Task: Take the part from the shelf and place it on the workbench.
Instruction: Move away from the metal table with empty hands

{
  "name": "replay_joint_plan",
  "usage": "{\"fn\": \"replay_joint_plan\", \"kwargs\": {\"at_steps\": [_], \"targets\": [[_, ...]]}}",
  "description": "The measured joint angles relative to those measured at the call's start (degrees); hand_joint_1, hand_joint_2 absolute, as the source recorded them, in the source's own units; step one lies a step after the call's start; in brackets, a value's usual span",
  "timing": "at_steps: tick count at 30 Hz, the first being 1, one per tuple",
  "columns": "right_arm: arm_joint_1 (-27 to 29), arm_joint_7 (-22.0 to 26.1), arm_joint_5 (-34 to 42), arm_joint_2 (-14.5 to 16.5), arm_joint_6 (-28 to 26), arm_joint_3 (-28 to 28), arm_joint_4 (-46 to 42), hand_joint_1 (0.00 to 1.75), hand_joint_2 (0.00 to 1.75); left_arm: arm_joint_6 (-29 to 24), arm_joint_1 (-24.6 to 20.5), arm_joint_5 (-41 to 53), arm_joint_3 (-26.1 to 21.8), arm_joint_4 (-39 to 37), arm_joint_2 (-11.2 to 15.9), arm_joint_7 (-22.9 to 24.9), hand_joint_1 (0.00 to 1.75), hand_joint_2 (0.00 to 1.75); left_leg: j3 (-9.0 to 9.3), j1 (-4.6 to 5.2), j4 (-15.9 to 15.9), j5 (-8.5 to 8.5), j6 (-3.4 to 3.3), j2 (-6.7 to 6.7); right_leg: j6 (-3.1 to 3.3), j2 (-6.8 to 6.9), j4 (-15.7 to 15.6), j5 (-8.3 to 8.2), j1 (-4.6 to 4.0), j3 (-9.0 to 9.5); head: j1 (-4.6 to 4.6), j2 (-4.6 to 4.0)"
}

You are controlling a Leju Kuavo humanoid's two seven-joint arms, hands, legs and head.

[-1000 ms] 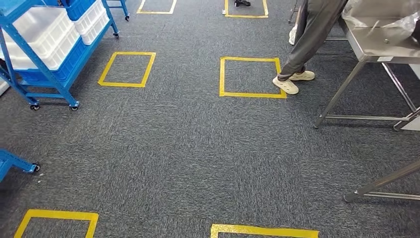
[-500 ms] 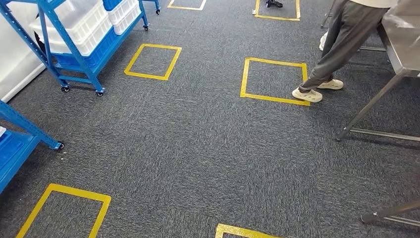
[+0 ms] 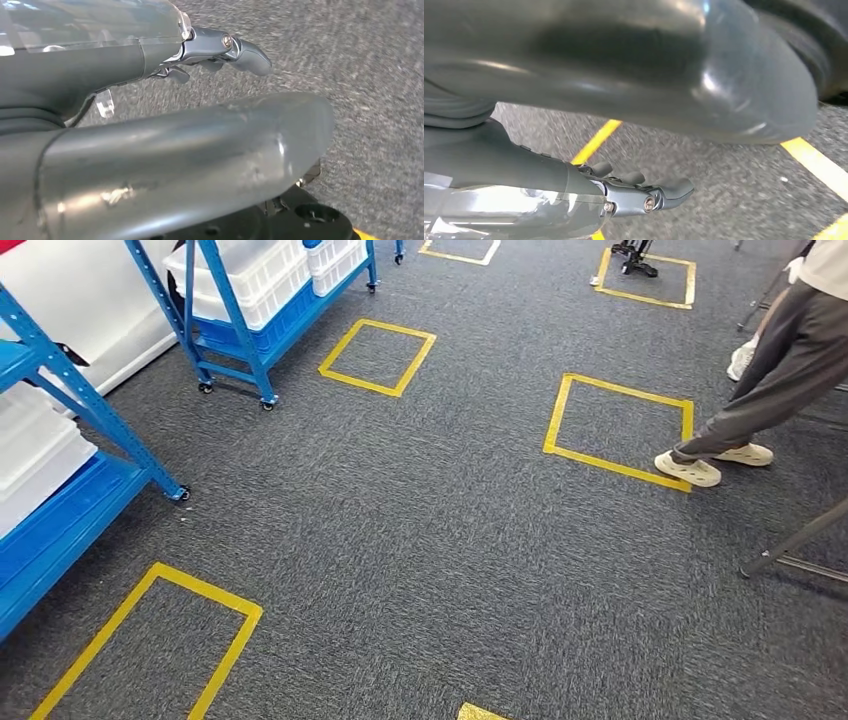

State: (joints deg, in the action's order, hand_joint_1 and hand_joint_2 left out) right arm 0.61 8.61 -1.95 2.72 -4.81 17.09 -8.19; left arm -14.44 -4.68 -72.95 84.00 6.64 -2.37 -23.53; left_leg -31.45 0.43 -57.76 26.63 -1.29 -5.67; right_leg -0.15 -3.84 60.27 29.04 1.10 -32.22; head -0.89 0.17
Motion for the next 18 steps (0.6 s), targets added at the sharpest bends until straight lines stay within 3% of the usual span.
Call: {"fn": "replay_joint_plan", "kwargs": {"at_steps": [1, 3, 4, 5, 7, 9, 10, 11, 14, 16, 18], "targets": [[0.0, -0.1, 0.0, 0.0, 0.0, 0.0, 0.0, 0.00, 0.00, 0.1, 0.0, -0.1, 0.0, 0.0, 0.0, 0.1, 0.00, 0.00, -0.31, -0.03, -0.2, 0.08, 0.35, -0.59, 0.17, -0.44, -0.9, -0.12, -0.06, 0.32, 0.02, 0.00], [-0.2, -0.1, -0.1, 0.0, 0.0, 0.1, 0.0, 0.00, 0.00, 0.2, 0.2, -0.2, -0.1, 0.0, 0.0, 0.1, 0.00, 0.00, -0.66, -0.19, -0.3, 0.08, 1.04, -1.60, 0.74, 0.74, -1.3, -0.20, -0.06, 0.51, 0.03, -0.01], [-0.2, -0.2, -0.2, 0.1, -0.1, 0.2, 0.0, 0.00, 0.00, 0.4, 0.3, -0.3, -0.2, 0.0, 0.0, 0.1, 0.00, 0.00, -0.87, -0.18, -0.7, 0.41, 1.32, -1.12, 1.12, 1.42, -1.6, -0.30, -0.01, 0.69, 0.00, -0.01], [-0.2, -0.2, -0.2, 0.1, -0.1, 0.2, 0.0, 0.00, 0.00, 0.5, 0.3, -0.3, -0.3, 0.0, 0.1, 0.0, 0.00, 0.00, -1.41, -0.15, -2.0, 1.29, 1.58, 0.01, 1.47, 2.16, -1.9, -0.40, 0.11, 0.86, -0.11, -0.01], [-0.1, -0.4, -0.3, 0.2, -0.3, 0.4, 0.0, 0.00, 0.00, 0.8, 0.2, -0.5, -0.4, 0.0, 0.2, -0.1, 0.00, 0.00, -4.22, -0.29, -8.1, 4.73, 2.10, 3.28, 1.95, 3.76, -2.1, -0.39, -0.01, 1.07, -0.34, 0.00], [0.0, -0.5, -0.4, 0.3, -0.5, 0.5, 0.0, 0.00, 0.00, 0.9, 0.1, -0.7, -0.5, 0.0, 0.2, -0.1, 0.00, 0.00, -7.71, -0.75, -15.2, 7.61, 2.65, 4.75, 2.10, 5.42, -2.1, -0.21, -0.21, 1.10, -0.41, 0.00], [0.0, -0.6, -0.4, 0.3, -0.6, 0.5, 0.0, 0.00, 0.00, 1.0, 0.2, -0.8, -0.6, 0.0, 0.2, -0.2, 0.00, 0.00, -8.40, -0.97, -16.5, 7.60, 2.85, 5.03, 2.08, 6.18, -2.1, -0.09, -0.26, 1.17, -0.41, 0.00], [0.0, -0.6, -0.4, 0.3, -0.7, 0.5, 0.0, 0.00, 0.00, 1.0, 0.3, -0.8, -0.7, 0.0, 0.2, -0.2, 0.00, 0.00, -7.83, -1.16, -15.3, 6.41, 3.00, 5.28, 2.00, 6.90, -2.1, 0.05, -0.27, 1.30, -0.41, 0.00], [-0.1, -0.7, -0.4, 0.5, -0.8, 0.5, 0.0, 0.00, 0.00, 1.0, 0.2, -0.9, -1.0, 0.0, 0.2, -0.1, 0.00, 0.00, -1.99, -1.21, -3.8, 1.07, 2.82, 7.82, 1.36, 8.83, -2.1, 0.62, -0.36, 2.03, -0.41, 0.00], [-0.1, -0.7, -0.4, 0.5, -0.8, 0.5, 0.0, 0.00, 0.00, 0.9, 0.1, -0.8, -1.2, 0.0, 0.2, 0.0, 0.00, 0.00, -0.40, -0.79, -0.4, 0.26, 2.16, 8.83, 0.68, 9.77, -2.1, 0.86, -0.45, 2.38, -0.33, -0.01], [-0.4, -0.7, -0.3, 0.5, -0.5, 0.5, 0.0, 0.00, 0.00, 0.8, 0.1, -0.8, -1.3, 0.0, 0.2, 0.1, 0.00, 0.00, -0.39, -0.57, -0.1, 0.10, 1.36, 7.75, -0.05, 10.42, -2.2, 1.04, -0.33, 2.72, -0.30, -0.01]]}}
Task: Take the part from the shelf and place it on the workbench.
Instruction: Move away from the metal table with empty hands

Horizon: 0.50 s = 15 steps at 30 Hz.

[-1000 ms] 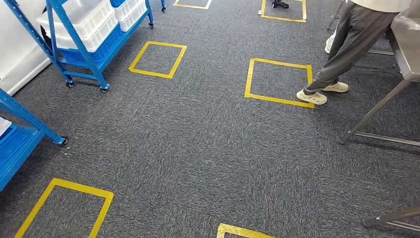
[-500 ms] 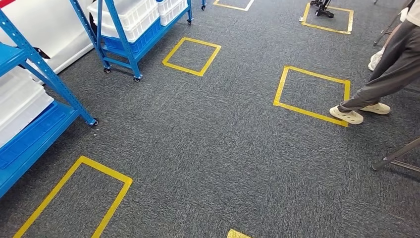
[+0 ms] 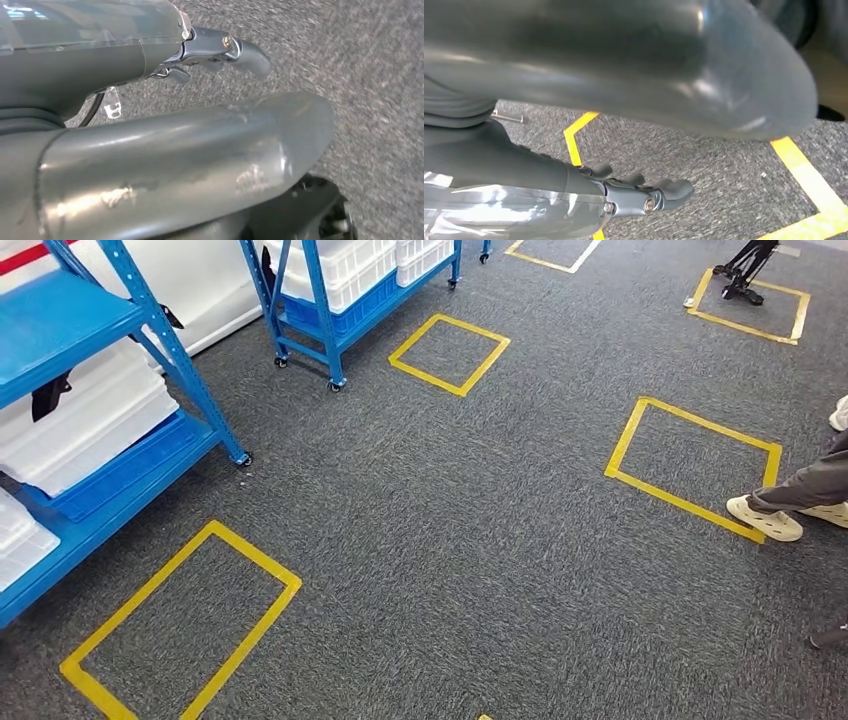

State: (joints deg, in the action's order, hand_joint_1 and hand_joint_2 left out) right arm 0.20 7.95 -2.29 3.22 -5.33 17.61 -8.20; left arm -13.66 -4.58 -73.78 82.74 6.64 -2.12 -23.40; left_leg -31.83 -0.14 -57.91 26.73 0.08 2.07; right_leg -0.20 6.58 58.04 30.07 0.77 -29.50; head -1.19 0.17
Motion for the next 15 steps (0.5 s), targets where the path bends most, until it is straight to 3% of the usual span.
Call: {"fn": "replay_joint_plan", "kwargs": {"at_steps": [1, 3, 5, 6, 7, 8, 9, 11, 13, 15], "targets": [[-0.1, 0.0, 0.0, 0.0, 0.2, 0.0, 0.0, 0.00, 0.00, 0.0, 0.1, 0.0, 0.0, 0.0, 0.0, 0.1, 0.00, 0.00, 0.17, -0.02, 0.3, -0.18, -0.38, -0.53, -0.33, -0.59, 0.2, 0.34, 0.15, 0.12, 0.06, 0.00], [-0.1, 0.0, 0.0, 0.0, 0.5, 0.0, 0.0, 0.00, 0.00, -0.1, 0.0, -0.1, 0.0, 0.0, 0.0, 0.2, 0.00, 0.00, 0.62, -0.17, 1.0, -0.60, -1.21, -1.53, -0.73, -3.39, 3.4, 2.55, 0.36, -1.10, 0.26, 0.01], [0.0, 0.0, 0.1, 0.0, 0.6, 0.0, 0.0, 0.00, 0.00, -0.1, -0.2, -0.1, 0.0, 0.0, 0.0, 0.3, 0.00, 0.00, 0.47, 0.03, 1.1, -0.73, -1.72, -2.60, -0.75, -5.89, 10.9, 6.22, 0.41, -4.94, 0.45, 0.01], [0.1, 0.0, 0.1, 0.0, 0.6, 0.0, 0.0, 0.00, 0.00, -0.1, -0.3, -0.1, -0.1, 0.0, 0.0, 0.4, 0.00, 0.00, 0.43, 0.15, 1.0, -0.72, -1.84, -3.29, -0.74, -6.24, 14.5, 7.40, 0.39, -6.92, 0.50, 0.01], [0.1, 0.0, 0.1, 0.0, 0.6, 0.0, 0.0, 0.00, 0.00, -0.1, -0.3, -0.1, -0.1, 0.0, 0.0, 0.4, 0.00, 0.00, 0.45, 0.26, 1.0, -0.71, -1.90, -4.06, -0.70, -6.38, 16.5, 7.49, 0.38, -8.20, 0.49, 0.01], [0.1, 0.0, 0.1, 0.0, 0.6, 0.0, 0.0, 0.00, 0.00, -0.1, -0.3, -0.1, -0.1, 0.0, 0.0, 0.4, 0.00, 0.00, 0.50, 0.31, 0.9, -0.67, -1.89, -4.86, -0.61, -6.48, 16.1, 6.27, 0.37, -8.34, 0.50, 0.01], [0.2, 0.0, 0.1, 0.0, 0.6, 0.0, 0.0, 0.00, 0.00, -0.1, -0.2, -0.1, -0.1, 0.0, 0.0, 0.4, 0.00, 0.00, 0.59, 0.33, 0.8, -0.62, -1.82, -5.72, -0.48, -6.74, 13.5, 4.12, 0.39, -7.45, 0.50, 0.01], [0.2, -0.1, 0.1, -0.1, 0.6, 0.0, 0.0, 0.00, 0.00, -0.1, -0.3, -0.1, -0.1, 0.0, -0.1, 0.4, 0.00, 0.00, 0.53, 0.32, 0.4, -0.40, -1.49, -7.28, -0.17, -8.87, 5.8, -0.11, 0.44, -4.30, 0.52, 0.00], [0.1, -0.1, 0.1, -0.1, 0.6, 0.0, 0.0, 0.00, 0.00, -0.1, -0.3, -0.1, -0.1, 0.0, -0.2, 0.5, 0.00, 0.00, 0.11, 0.29, 0.0, -0.17, -0.91, -8.45, 0.09, -10.50, 1.6, -1.51, 0.36, -2.62, 0.54, 0.00], [0.0, -0.1, 0.1, -0.2, 0.6, 0.0, 0.0, 0.00, 0.00, -0.1, -0.2, -0.3, -0.1, 0.0, -0.2, 0.6, 0.00, 0.00, -0.22, 0.19, 0.1, -0.17, -0.17, -9.44, 0.51, -9.82, 1.2, -1.45, 0.19, -2.46, 0.55, 0.01]]}}
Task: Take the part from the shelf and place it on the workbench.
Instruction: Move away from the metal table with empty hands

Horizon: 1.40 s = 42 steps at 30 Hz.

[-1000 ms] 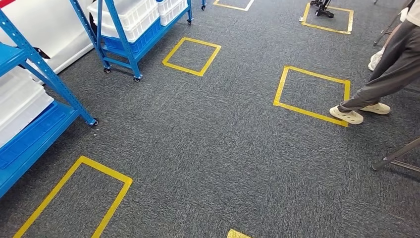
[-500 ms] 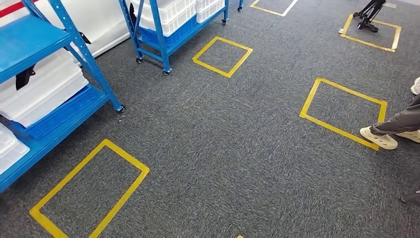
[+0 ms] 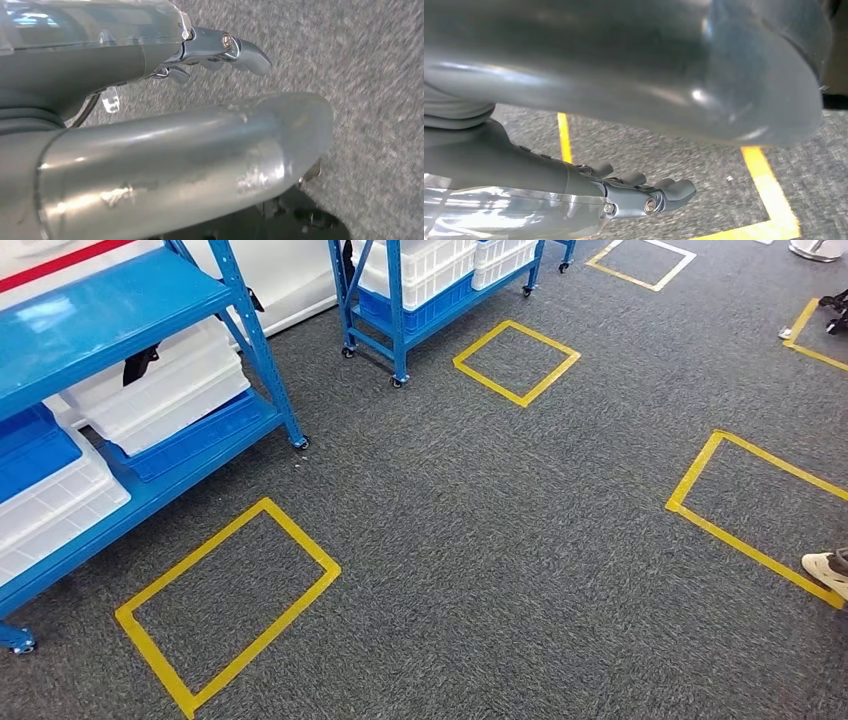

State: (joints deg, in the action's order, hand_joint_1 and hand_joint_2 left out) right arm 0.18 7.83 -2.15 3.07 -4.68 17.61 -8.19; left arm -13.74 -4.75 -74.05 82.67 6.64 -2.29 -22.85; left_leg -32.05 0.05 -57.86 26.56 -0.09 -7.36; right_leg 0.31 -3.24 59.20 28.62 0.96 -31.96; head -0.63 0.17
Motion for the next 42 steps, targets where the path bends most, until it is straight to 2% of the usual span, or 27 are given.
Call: {"fn": "replay_joint_plan", "kwargs": {"at_steps": [1, 3, 5, 6, 7, 8, 9, 11, 13, 14, 16, 18, 20, 22, 23, 24, 25, 26, 27, 29, 33, 35, 37, 39, 40, 41, 42], "targets": [[0.0, 0.0, 0.1, 0.0, 0.0, 0.0, 0.0, 0.00, 0.00, 0.0, 0.1, -0.1, 0.0, 0.0, 0.0, 0.1, 0.00, 0.00, -0.10, -0.06, -0.2, 0.12, 0.31, 0.31, 0.31, 0.62, -0.2, -0.08, 0.00, 0.16, 0.00, 0.00], [0.1, -0.1, 0.1, 0.1, -0.1, 0.0, 0.0, 0.00, 0.00, 0.1, 0.1, -0.4, 0.0, 0.0, 0.0, 0.3, 0.00, 0.00, -1.26, 0.00, -3.0, 1.92, 0.82, 2.91, 1.06, 2.13, -0.8, -0.21, 0.20, 0.52, -0.29, -0.01], [0.4, -0.3, 0.2, 0.2, -0.3, 0.0, 0.0, 0.00, 0.00, 0.3, 0.1, -0.7, -0.2, 0.0, 0.1, 0.4, 0.00, 0.00, -4.62, -0.19, -9.9, 5.57, 1.30, 5.86, 1.59, 3.80, -0.9, -0.05, 0.08, 0.73, -0.57, -0.01], [0.5, -0.4, 0.2, 0.2, -0.4, 0.0, 0.0, 0.00, 0.00, 0.5, 0.0, -0.9, -0.2, 0.0, 0.1, 0.4, 0.00, 0.00, -6.50, -0.37, -13.6, 7.08, 1.55, 6.37, 1.66, 4.67, -0.9, 0.08, 0.00, 0.79, -0.58, -0.01], [0.5, -0.5, 0.2, 0.3, -0.5, 0.0, 0.0, 0.00, 0.00, 0.6, 0.1, -1.0, -0.3, 0.0, 0.1, 0.4, 0.00, 0.00, -7.71, -0.54, -15.9, 7.63, 1.75, 6.64, 1.68, 5.51, -0.9, 0.23, -0.06, 0.87, -0.57, -0.01], [0.5, -0.5, 0.2, 0.3, -0.6, 0.0, 0.0, 0.00, 0.00, 0.8, 0.1, -1.0, -0.4, 0.0, 0.1, 0.4, 0.00, 0.00, -7.90, -0.66, -16.2, 7.09, 1.87, 6.84, 1.63, 6.29, -0.9, 0.39, -0.08, 1.00, -0.58, -0.01], [0.4, -0.6, 0.2, 0.3, -0.7, 0.0, 0.0, 0.00, 0.00, 0.9, 0.2, -1.0, -0.4, 0.0, 0.1, 0.4, 0.00, 0.00, -6.87, -0.73, -14.1, 5.49, 1.90, 7.18, 1.53, 7.03, -0.9, 0.57, -0.10, 1.22, -0.59, -0.01], [0.4, -0.5, 0.2, 0.3, -0.9, 0.0, 0.0, 0.00, 0.00, 0.9, 0.2, -0.9, -0.4, 0.0, 0.1, 0.4, 0.00, 0.00, -2.73, -0.56, -6.0, 1.61, 1.59, 9.38, 1.17, 8.37, -0.9, 1.04, -0.17, 1.87, -0.59, -0.01], [0.4, -0.5, 0.3, 0.3, -0.9, 0.0, 0.0, 0.00, 0.00, 0.8, -0.1, -0.9, -0.4, 0.0, 0.1, 0.4, 0.00, 0.00, -0.11, -0.09, -0.9, -0.05, 0.91, 11.15, 0.56, 9.49, -0.9, 1.48, -0.37, 2.38, -0.51, 0.00], [0.3, -0.5, 0.4, 0.3, -0.8, 0.0, 0.0, 0.00, 0.00, 0.7, -0.1, -0.9, -0.4, 0.0, 0.1, 0.5, 0.00, 0.00, 0.01, 0.16, -0.4, 0.06, 0.60, 11.24, 0.25, 9.99, -0.9, 1.61, -0.42, 2.57, -0.45, -0.01], [0.0, -0.5, 0.4, 0.3, -0.6, 0.0, 0.0, 0.00, 0.00, 0.7, -0.1, -0.9, -0.4, 0.0, 0.1, 0.6, 0.00, 0.00, 0.10, 0.14, 0.0, -0.16, -0.05, 9.96, -0.39, 10.49, -1.0, 1.88, -0.26, 3.07, -0.48, -0.01], [-0.1, -0.5, 0.4, 0.3, -0.4, 0.0, -0.1, 0.00, 0.00, 0.6, -0.1, -0.9, -0.4, 0.0, 0.0, 0.6, 0.00, 0.00, 0.61, -0.18, 0.7, -0.51, -0.85, 8.70, -0.86, 7.82, 1.0, 3.47, -0.03, 2.59, -0.30, 0.00], [0.1, -0.5, 0.5, 0.3, -0.4, 0.0, -0.1, 0.00, 0.00, 0.5, -0.3, -0.9, -0.4, 0.0, 0.0, 0.7, 0.00, 0.00, 0.79, -0.28, 1.0, -0.73, -1.39, 7.42, -0.94, 4.36, 7.5, 6.99, 0.08, -0.63, 0.10, 0.00], [0.1, -0.5, 0.6, 0.3, -0.3, 0.0, -0.1, 0.00, 0.00, 0.5, -0.5, -0.9, -0.4, 0.0, 0.0, 0.8, 0.00, 0.00, 0.73, -0.16, 0.9, -0.73, -1.55, 5.96, -0.93, 3.52, 14.3, 9.20, 0.11, -4.56, 0.28, 0.00], [0.1, -0.5, 0.6, 0.3, -0.2, 0.0, -0.1, 0.00, 0.00, 0.5, -0.4, -0.9, -0.4, 0.0, 0.0, 0.9, 0.00, 0.00, 0.77, -0.13, 0.9, -0.68, -1.55, 5.12, -0.92, 3.43, 15.3, 8.61, 0.11, -5.46, 0.28, -0.01], [0.1, -0.5, 0.6, 0.2, -0.1, 0.0, -0.1, 0.00, 0.00, 0.5, -0.4, -0.9, -0.4, 0.0, -0.1, 1.0, 0.00, 0.00, 0.85, -0.13, 0.7, -0.61, -1.48, 4.21, -0.86, 3.28, 13.9, 6.82, 0.13, -5.27, 0.29, -0.01], [0.2, -0.5, 0.6, 0.2, -0.1, 0.0, -0.1, 0.00, 0.00, 0.6, -0.4, -0.9, -0.4, 0.0, -0.1, 1.0, 0.00, 0.00, 0.94, -0.16, 0.6, -0.50, -1.35, 3.30, -0.77, 2.83, 10.6, 4.27, 0.19, -4.13, 0.31, -0.01], [0.2, -0.5, 0.6, 0.1, -0.1, 0.0, -0.1, 0.00, 0.00, 0.6, -0.4, -0.9, -0.4, 0.0, -0.1, 1.0, 0.00, 0.00, 0.93, -0.18, 0.3, -0.34, -1.14, 2.46, -0.67, 1.66, 6.7, 2.07, 0.29, -2.63, 0.35, -0.01], [0.2, -0.5, 0.6, 0.1, -0.1, 0.0, -0.1, 0.00, 0.00, 0.6, -0.4, -1.0, -0.4, 0.0, -0.2, 1.0, 0.00, 0.00, 0.82, -0.13, 0.0, -0.14, -0.86, 1.69, -0.62, 0.62, 3.4, 0.53, 0.35, -1.35, 0.38, 0.00], [0.2, -0.5, 0.6, 0.0, -0.1, 0.0, 0.0, 0.00, 0.00, 0.6, -0.5, -1.0, -0.4, 0.0, -0.2, 1.0, 0.00, 0.00, 0.54, 0.00, -0.5, 0.15, -0.41, 0.84, -0.59, -0.94, 0.5, -0.14, 0.40, -0.31, 0.42, 0.00], [0.1, -0.5, 0.6, 0.0, -0.1, 0.0, 0.0, 0.00, 0.00, 0.6, -0.5, -1.0, -0.4, 0.0, -0.2, 1.0, 0.00, 0.00, 0.40, -0.01, -0.5, 0.18, -0.16, 0.50, -0.55, -0.58, 0.4, -0.13, 0.32, -0.32, 0.41, -0.01], [0.0, -0.5, 0.6, 0.0, 0.0, 0.0, 0.0, 0.00, 0.00, 0.6, -0.4, -1.1, -0.4, 0.0, -0.2, 0.9, 0.00, 0.00, 0.21, -0.23, -0.3, 0.09, 0.37, -0.11, -0.14, 0.18, 0.4, -0.14, 0.12, -0.21, 0.43, -0.01], [0.1, -0.4, 0.6, 0.0, 0.0, 0.0, 0.0, 0.00, 0.00, 0.5, -0.4, -1.1, -0.4, 0.0, -0.2, 0.9, 0.00, 0.00, -2.80, -0.40, -6.3, 3.45, 1.35, 2.87, 0.92, 2.55, -0.1, -0.18, 0.01, 0.15, 0.08, 0.00], [0.4, -0.4, 0.6, 0.0, 0.0, 0.0, 0.0, 0.00, 0.00, 0.5, -0.5, -1.1, -0.5, 0.0, -0.1, 0.9, 0.00, 0.00, -7.17, -0.52, -15.3, 7.56, 2.07, 6.58, 1.67, 5.18, -0.5, -0.09, -0.03, 0.44, -0.30, 0.00], [0.4, -0.4, 0.6, 0.0, 0.0, 0.0, 0.0, 0.00, 0.00, 0.5, -0.5, -1.1, -0.5, 0.0, -0.2, 0.9, 0.00, 0.00, -7.97, -0.60, -16.8, 7.61, 2.16, 6.82, 1.69, 5.94, -0.5, 0.03, -0.10, 0.52, -0.30, 0.00], [0.4, -0.4, 0.6, 0.0, 0.0, 0.0, 0.0, 0.00, 0.00, 0.5, -0.4, -1.1, -0.5, 0.0, -0.2, 0.9, 0.00, 0.00, -7.60, -0.65, -16.0, 6.53, 2.16, 7.04, 1.65, 6.66, -0.5, 0.17, -0.14, 0.69, -0.31, 0.00], [0.3, -0.4, 0.6, 0.0, 0.0, 0.0, 0.0, 0.00, 0.00, 0.5, -0.3, -1.1, -0.5, 0.0, -0.2, 0.9, 0.00, 0.00, -6.05, -0.65, -13.0, 4.55, 2.03, 7.51, 1.57, 7.36, -0.5, 0.35, -0.17, 0.96, -0.31, -0.01]]}}
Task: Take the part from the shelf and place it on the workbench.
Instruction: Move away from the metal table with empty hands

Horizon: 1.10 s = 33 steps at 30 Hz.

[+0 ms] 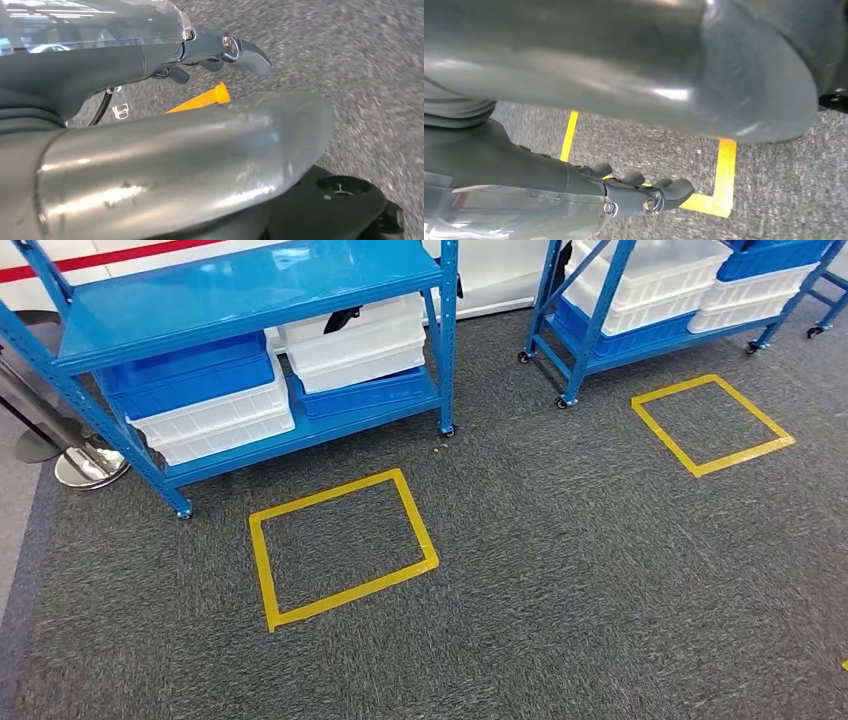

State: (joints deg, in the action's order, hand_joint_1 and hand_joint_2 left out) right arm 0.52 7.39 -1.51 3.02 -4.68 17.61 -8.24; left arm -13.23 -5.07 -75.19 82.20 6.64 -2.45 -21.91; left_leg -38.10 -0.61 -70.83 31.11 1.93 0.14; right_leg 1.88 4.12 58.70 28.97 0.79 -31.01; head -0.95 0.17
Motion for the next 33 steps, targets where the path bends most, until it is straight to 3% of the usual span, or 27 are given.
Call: {"fn": "replay_joint_plan", "kwargs": {"at_steps": [2, 4, 6, 7, 9, 11, 12, 13, 14, 15, 16, 18, 19, 23, 33], "targets": [[0.0, 0.0, 0.0, 0.0, 0.1, 0.0, 0.0, 0.00, 0.00, -0.1, 0.0, 0.0, 0.0, 0.0, 0.0, 0.1, 0.00, 0.00, 4.16, 0.40, 8.2, -3.60, -0.73, 2.72, -0.38, 1.30, 0.0, 0.45, -0.16, 0.64, 0.01, -0.01], [0.0, 0.0, 0.0, 0.0, 0.1, 0.0, 0.0, 0.00, 0.00, -0.2, -0.2, 0.0, 0.0, 0.0, 0.0, 0.2, 0.00, 0.00, 6.03, 0.96, 12.2, -4.63, -1.54, 4.58, -0.97, 2.40, 0.0, 0.83, -0.32, 1.08, 0.04, -0.01], [-0.3, 0.0, 0.0, 0.0, 0.1, 0.0, 0.0, 0.00, 0.00, -0.3, -0.1, -0.1, 0.0, 0.0, 0.0, 0.3, 0.00, 0.00, 6.04, 1.06, 12.6, -4.62, -2.13, 3.54, -1.61, 3.42, -0.1, 1.05, -0.36, 1.53, 0.04, 0.00], [-0.4, 0.0, 0.0, 0.0, 0.1, 0.0, 0.0, 0.00, 0.00, -0.3, 0.0, -0.2, 0.0, 0.0, 0.0, 0.3, 0.00, 0.00, 6.25, 0.92, 13.0, -4.82, -2.43, 2.86, -1.96, 2.94, 0.0, 1.29, -0.30, 1.75, 0.09, 0.01], [-0.3, 0.0, 0.1, 0.0, -0.1, 0.0, 0.0, 0.00, 0.00, -0.3, -0.1, -0.4, -0.1, 0.0, -0.1, 0.3, 0.00, 0.00, 6.70, 0.53, 13.7, -5.35, -3.15, 1.63, -2.53, -0.20, 2.7, 3.19, -0.12, 0.75, 0.33, 0.01], [-0.1, -0.2, 0.6, 0.0, -1.0, 0.0, 0.0, 0.00, 0.00, -0.1, -0.2, -0.6, -0.2, 0.0, -0.2, 0.2, 0.00, 0.00, 6.69, 0.48, 13.8, -5.49, -3.54, 0.59, -2.72, -3.32, 9.7, 6.70, 0.06, -2.96, 0.61, 0.01], [-0.1, -0.3, 0.9, 0.0, -1.6, -0.1, 0.0, 0.00, 0.00, 0.1, -0.2, -0.8, -0.4, 0.0, -0.2, 0.1, 0.00, 0.00, 6.66, 0.52, 13.8, -5.45, -3.62, 0.06, -2.77, -3.79, 13.2, 7.90, 0.06, -4.99, 0.67, 0.01], [-0.1, -0.5, 1.2, 0.0, -2.1, -0.1, 0.0, 0.00, 0.00, 0.3, -0.2, -1.0, -0.6, 0.0, -0.2, 0.0, 0.00, 0.00, 6.71, 0.56, 13.8, -5.39, -3.64, -0.48, -2.81, -3.93, 15.2, 7.99, 0.05, -6.37, 0.68, 0.00], [-0.1, -0.6, 1.4, 0.0, -2.5, -0.2, 0.0, 0.00, 0.00, 0.5, -0.1, -1.1, -0.7, 0.0, -0.2, 0.0, 0.00, 0.00, 6.81, 0.58, 13.7, -5.30, -3.60, -0.94, -2.80, -3.95, 15.1, 6.84, 0.05, -6.72, 0.68, 0.00], [-0.1, -0.7, 1.6, 0.0, -2.7, -0.3, 0.0, 0.00, 0.00, 0.7, -0.1, -1.2, -0.9, 0.0, -0.3, -0.1, 0.00, 0.00, 6.95, 0.57, 13.6, -5.18, -3.52, -1.35, -2.74, -3.97, 12.8, 4.70, 0.06, -6.01, 0.70, 0.00], [-0.1, -0.8, 1.8, 0.0, -2.8, -0.3, 0.0, 0.00, 0.00, 0.8, 0.0, -1.3, -1.0, 0.0, -0.3, -0.2, 0.00, 0.00, 7.09, 0.55, 13.4, -4.98, -3.37, -1.72, -2.61, -4.05, 8.9, 2.15, 0.08, -4.53, 0.73, 0.00], [-0.1, -0.8, 2.0, 0.0, -2.8, -0.5, 0.0, 0.00, 0.00, 0.8, 0.0, -1.6, -1.1, 0.0, -0.3, -0.1, 0.00, 0.00, 7.07, 0.73, 12.9, -4.48, -2.82, -2.18, -2.22, -4.35, 2.5, -0.84, 0.00, -1.95, 0.77, 0.01], [-0.2, -0.8, 2.0, 0.0, -2.7, -0.5, 0.0, 0.00, 0.00, 0.7, 0.0, -1.7, -1.2, 0.0, -0.4, 0.0, 0.00, 0.00, 6.97, 0.86, 12.7, -4.18, -2.79, -2.27, -2.07, -4.46, 0.9, -1.27, -0.02, -1.36, 0.77, 0.01], [-0.1, -0.8, 2.1, 0.1, -2.3, -0.6, 0.0, 0.00, 0.00, 0.5, -0.1, -1.8, -1.4, 0.0, -0.3, 0.1, 0.00, 0.00, 7.03, 0.99, 12.7, -3.91, -3.24, -2.25, -1.65, -4.48, 0.5, -1.08, -0.21, -1.16, 0.71, 0.01], [-0.1, -0.7, 2.1, 0.1, -2.2, -0.6, 0.0, 0.00, 0.00, 0.6, 0.0, -3.4, -2.7, 0.0, -0.4, 0.0, 0.00, 0.00, 7.43, 0.92, 13.3, -3.96, -2.18, -2.25, -1.08, -4.48, 0.5, -0.81, -0.32, -1.06, 0.73, 0.01]]}}
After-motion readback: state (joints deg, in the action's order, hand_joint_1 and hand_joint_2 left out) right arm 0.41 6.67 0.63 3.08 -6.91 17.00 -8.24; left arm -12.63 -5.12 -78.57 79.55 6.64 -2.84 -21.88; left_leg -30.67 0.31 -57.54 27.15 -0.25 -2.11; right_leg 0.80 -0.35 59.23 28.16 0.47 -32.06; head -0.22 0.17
